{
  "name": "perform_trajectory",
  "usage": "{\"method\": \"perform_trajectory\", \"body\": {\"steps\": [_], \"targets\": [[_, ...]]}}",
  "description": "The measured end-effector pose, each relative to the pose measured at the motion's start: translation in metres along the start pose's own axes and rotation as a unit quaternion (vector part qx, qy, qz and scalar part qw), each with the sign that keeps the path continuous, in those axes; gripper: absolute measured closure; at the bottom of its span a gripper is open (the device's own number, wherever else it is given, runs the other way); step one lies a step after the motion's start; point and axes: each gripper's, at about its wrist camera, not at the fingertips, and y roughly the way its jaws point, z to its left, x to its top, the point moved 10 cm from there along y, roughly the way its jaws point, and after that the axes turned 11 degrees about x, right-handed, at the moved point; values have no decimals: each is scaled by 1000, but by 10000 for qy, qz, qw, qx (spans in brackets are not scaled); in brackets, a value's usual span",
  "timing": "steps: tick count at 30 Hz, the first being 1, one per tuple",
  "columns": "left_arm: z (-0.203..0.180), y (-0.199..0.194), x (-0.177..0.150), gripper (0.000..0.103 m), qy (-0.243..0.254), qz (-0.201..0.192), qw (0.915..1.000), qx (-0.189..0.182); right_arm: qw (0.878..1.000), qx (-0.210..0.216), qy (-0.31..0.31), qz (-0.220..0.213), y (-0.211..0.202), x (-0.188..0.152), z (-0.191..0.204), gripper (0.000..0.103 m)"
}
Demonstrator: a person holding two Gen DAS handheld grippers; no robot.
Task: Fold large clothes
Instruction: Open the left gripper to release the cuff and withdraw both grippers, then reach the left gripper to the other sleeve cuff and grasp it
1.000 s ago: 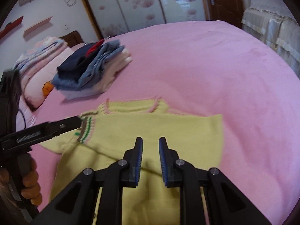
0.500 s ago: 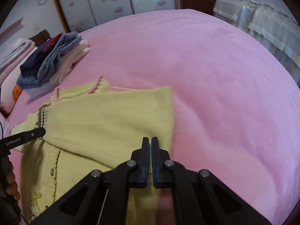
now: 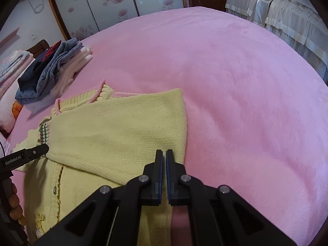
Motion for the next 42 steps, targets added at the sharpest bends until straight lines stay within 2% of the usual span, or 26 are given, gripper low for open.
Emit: {"method": "perform_trajectory", "body": {"steps": [5, 8, 10, 11, 13, 14, 15, 16, 21, 29, 36, 42], "targets": [[0, -2, 0, 66, 43, 0, 10000, 73, 10000, -62, -26, -16, 0, 0, 1, 101], [-3, -6, 1, 61, 76, 29, 9999, 108, 10000, -54, -28, -3, 0, 0, 2, 99], [-6, -11, 1, 48, 89, 44, 9999, 71, 9999, -94, -33, 25, -3, 1, 4, 98], [-8, -15, 1, 45, 115, 37, 9999, 73, 9999, -95, -18, 48, -4, 1, 5, 98], [-10, -24, 0, 34, 186, 2, 9997, 186, 10000, -22, 59, 71, -12, 3, 10, 90], [-10, -29, 0, 32, 223, -12, 9994, 264, 9999, 26, 92, 53, -16, 3, 13, 82], [-10, -36, -1, 32, 276, -63, 9992, 298, 9999, 68, 117, 11, -23, 4, 16, 75], [-11, -42, -2, 32, 298, -100, 9991, 290, 9999, 88, 109, -41, -29, 4, 20, 73], [-8, -73, -8, 32, 351, -239, 9988, 227, 9997, 166, -47, -178, -58, 1, 44, 73], [7, -122, -33, 31, 281, -337, 9990, -127, 9990, 406, -128, -155, -87, -16, 87, 73], [47, -151, -53, 30, 103, -407, 9986, -334, 9973, 561, -458, -69, -98, -32, 140, 73], [95, -157, -63, 29, -200, -447, 9983, -307, 9940, 822, -722, 48, -93, -46, 195, 73]]}}
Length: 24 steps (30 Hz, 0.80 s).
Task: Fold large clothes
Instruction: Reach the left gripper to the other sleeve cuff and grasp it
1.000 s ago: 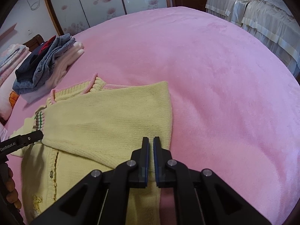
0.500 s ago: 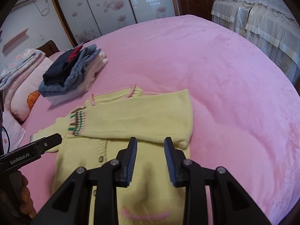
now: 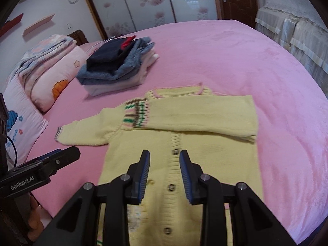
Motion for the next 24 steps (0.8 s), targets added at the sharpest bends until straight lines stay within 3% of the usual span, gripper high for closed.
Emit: {"method": "perform_trajectory", "body": {"steps": [6, 11, 17, 21, 24], "targets": [[65, 16, -1, 29, -715, 28, 9974, -59, 9984, 224, -508, 143, 27, -1, 58, 73], [119, 40, 5, 29, -1489, 46, 9883, -323, 9961, 341, -762, 274, 56, 0, 90, 73], [172, 81, 11, 30, -2386, 82, 9693, -579, 9941, 480, -807, 535, 100, -5, 112, 73], [190, 110, 12, 31, -2989, 189, 9494, -949, 9928, 524, -835, 679, 120, -9, 116, 73], [198, 123, 19, 40, -3142, 8, 9445, -953, 9928, 513, -818, 707, 128, -8, 113, 73]]}}
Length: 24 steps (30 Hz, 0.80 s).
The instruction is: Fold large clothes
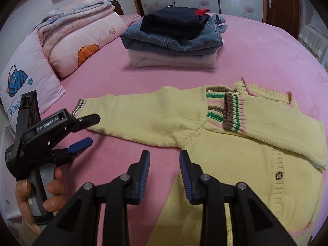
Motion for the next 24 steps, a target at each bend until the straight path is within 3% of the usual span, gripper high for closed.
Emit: {"method": "perform_trajectory", "body": {"steps": [2, 4, 6, 8, 12, 16, 20, 24], "targets": [[1, 6, 5, 54, -19, -80, 9999, 94, 10000, -2, 77, 12, 3, 0, -6, 73], [9, 13, 13, 95, -113, -146, 9993, 333, 9999, -18, 149, 9, 4, 1, -13, 73], [13, 16, 17, 97, -376, -144, 9987, 320, 9997, -25, 237, 0, 3, 1, -20, 73], [9, 11, 19, 98, -341, -307, 9980, 430, 9995, -30, 316, -25, 1, 0, -27, 73], [-25, -10, 22, 98, 341, -845, 9925, 813, 9989, -48, 447, -124, -12, -1, -42, 73], [-92, -32, 15, 98, 1130, -1156, 9849, 618, 9975, -105, 624, -321, -31, 1, -62, 73], [-168, -40, -16, 98, 1894, -1093, 9756, 187, 9941, -239, 886, -584, -59, 1, -92, 73], [-229, -13, -75, 98, 2659, -627, 9620, -52, 9885, -469, 1221, -757, -86, -9, -133, 73]]}}
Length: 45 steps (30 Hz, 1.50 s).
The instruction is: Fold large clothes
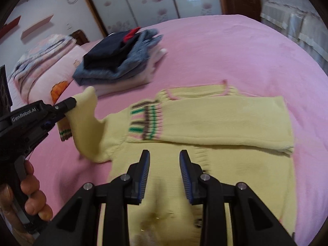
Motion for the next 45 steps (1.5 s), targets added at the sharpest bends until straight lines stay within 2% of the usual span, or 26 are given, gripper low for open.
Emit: {"method": "perform_trajectory", "body": {"steps": [2, 3, 4, 5, 7, 9, 11, 16, 19, 22, 28, 33, 36, 42, 45], "targets": [[-26, 19, -21, 97, 286, 326, 9991, -31, 9998, -116, 157, -11, -7, -4, -21, 73], [-38, 30, -34, 91, 417, 546, 9976, -48, 9996, -146, 221, -6, -9, -5, -29, 73], [-46, 42, -46, 78, 526, 773, 9956, -59, 9994, -174, 309, 13, -12, -8, -38, 73], [-51, 51, -60, 72, 593, 995, 9933, -40, 9991, -216, 376, 32, -15, -12, -47, 73], [-53, 63, -81, 52, 620, 1300, 9896, -21, 9987, -242, 436, 66, -18, -16, -57, 73], [-53, 66, -88, 46, 509, 1457, 9879, -151, 9987, -250, 449, 77, -19, -21, -61, 73], [-52, 53, -92, 40, 305, 1554, 9865, -425, 9989, -210, 408, 61, -20, -21, -60, 73], [-43, 25, -83, 27, -49, 1565, 9841, -843, 9998, 9, 222, -22, -20, -17, -45, 73], [-28, 6, -83, 26, -228, 1611, 9817, -990, 9998, 172, -29, -21, -15, -13, -23, 73], [-21, -3, -79, 26, -362, 1564, 9822, -971, 9986, 371, -377, 19, -8, -10, 1, 73], [25, -24, -75, 26, -343, 1220, 9917, -233, 9900, 541, -1291, 184, 15, -12, 54, 73], [65, -30, -72, 26, -469, 1101, 9926, 198, 9770, 596, -2027, 305, 39, -15, 88, 73], [83, -31, -74, 26, -592, 1137, 9914, 258, 9653, 405, -2555, 356, 53, -14, 100, 69], [107, -27, -84, 26, -864, 1222, 9883, 288, 9280, -209, -3690, 468, 82, -18, 109, 68], [115, -25, -90, 26, -981, 1294, 9863, 278, 9131, -464, -4015, 540, 95, -19, 111, 68]]}}
